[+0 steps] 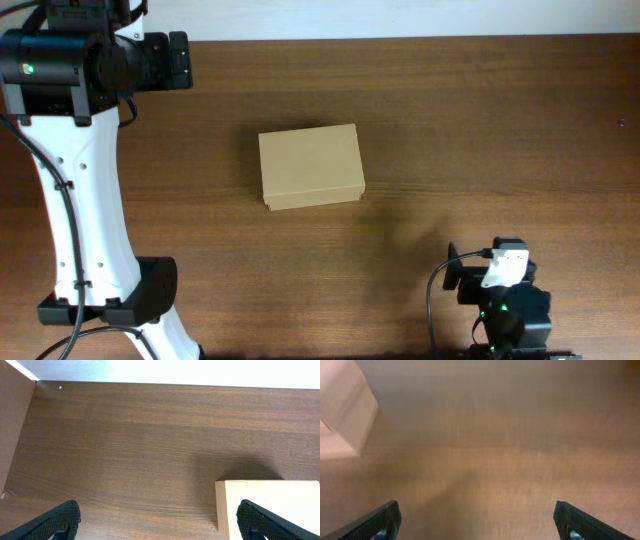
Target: Pack container
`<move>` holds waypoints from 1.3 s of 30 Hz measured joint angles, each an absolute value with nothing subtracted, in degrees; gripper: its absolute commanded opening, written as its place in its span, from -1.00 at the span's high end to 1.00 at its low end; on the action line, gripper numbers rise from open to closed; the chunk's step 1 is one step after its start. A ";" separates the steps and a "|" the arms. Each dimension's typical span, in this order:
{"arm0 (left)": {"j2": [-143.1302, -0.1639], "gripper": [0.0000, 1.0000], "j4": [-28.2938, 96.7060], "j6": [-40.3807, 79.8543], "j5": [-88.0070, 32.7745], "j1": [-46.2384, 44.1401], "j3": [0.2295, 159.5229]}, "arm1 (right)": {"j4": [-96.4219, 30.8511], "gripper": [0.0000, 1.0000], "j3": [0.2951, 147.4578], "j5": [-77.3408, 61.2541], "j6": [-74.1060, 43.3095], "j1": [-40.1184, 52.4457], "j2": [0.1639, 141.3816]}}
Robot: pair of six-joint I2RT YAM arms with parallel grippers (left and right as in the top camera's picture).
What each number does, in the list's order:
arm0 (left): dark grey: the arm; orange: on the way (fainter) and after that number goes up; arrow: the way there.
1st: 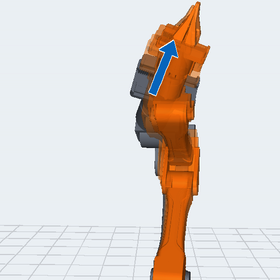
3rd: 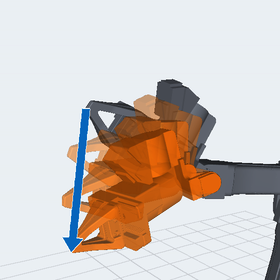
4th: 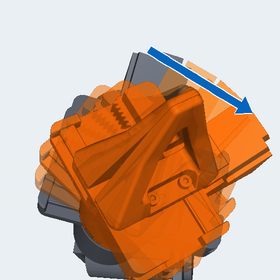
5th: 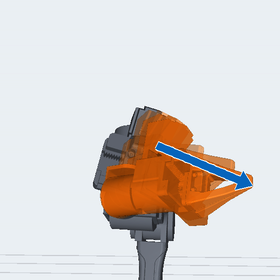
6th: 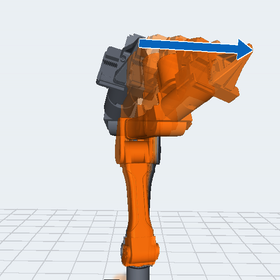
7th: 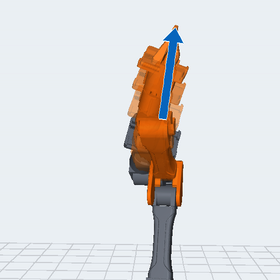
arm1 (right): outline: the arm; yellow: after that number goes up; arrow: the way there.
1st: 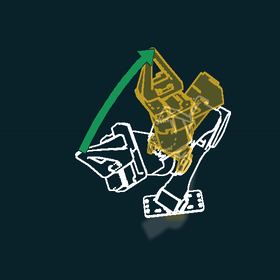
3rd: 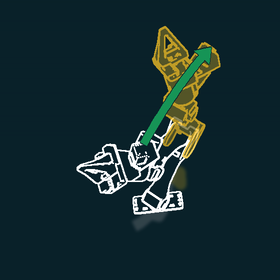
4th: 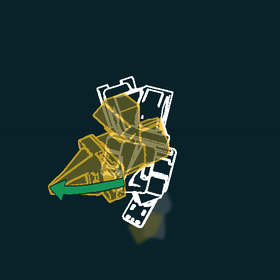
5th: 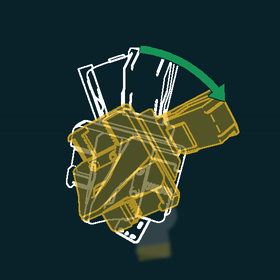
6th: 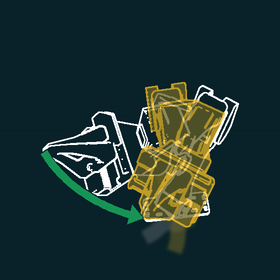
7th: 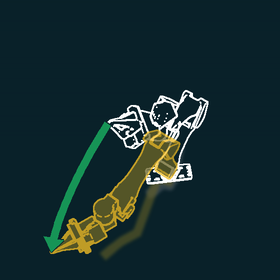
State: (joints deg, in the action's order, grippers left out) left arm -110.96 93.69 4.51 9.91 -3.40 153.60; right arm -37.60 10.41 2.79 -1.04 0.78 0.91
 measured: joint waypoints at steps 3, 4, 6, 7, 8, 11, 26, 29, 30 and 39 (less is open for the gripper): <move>-110.96 -1.00 93.69 4.51 9.91 -3.40 153.60 | -38.39 -0.98 9.45 2.76 -1.02 0.78 0.89; -110.96 -1.00 93.69 4.51 9.91 -3.40 153.60 | -38.30 -0.98 9.45 2.79 -1.04 0.78 0.86; -110.96 -0.99 93.69 4.51 9.91 -3.40 153.60 | -38.30 -0.98 9.45 2.79 -1.06 0.78 0.84; -110.96 -0.99 93.69 4.51 9.91 -3.40 153.60 | -38.30 -0.98 9.45 2.76 -1.04 0.78 0.84; -110.96 -0.99 93.69 4.51 9.91 -3.40 153.60 | -38.30 -0.98 9.45 2.79 -1.04 0.78 0.84; -110.96 -1.00 93.69 4.51 9.91 -3.40 153.60 | -38.30 -0.98 9.45 2.79 -1.04 0.78 0.84; -76.58 -0.99 91.42 4.10 11.07 -10.11 120.38 | -38.30 -0.98 9.45 2.79 -1.06 0.78 0.80; -64.29 -0.99 76.07 3.75 15.27 -10.11 107.07 | -38.30 -0.98 9.45 2.79 -1.04 0.78 0.80; -60.34 -0.99 68.86 3.66 16.86 -10.11 102.35 | -38.28 -0.98 9.45 2.79 -1.04 0.78 0.80; -26.74 -0.99 6.68 2.92 27.14 -6.17 57.80 | -38.30 -0.98 9.43 2.76 -1.04 0.78 0.80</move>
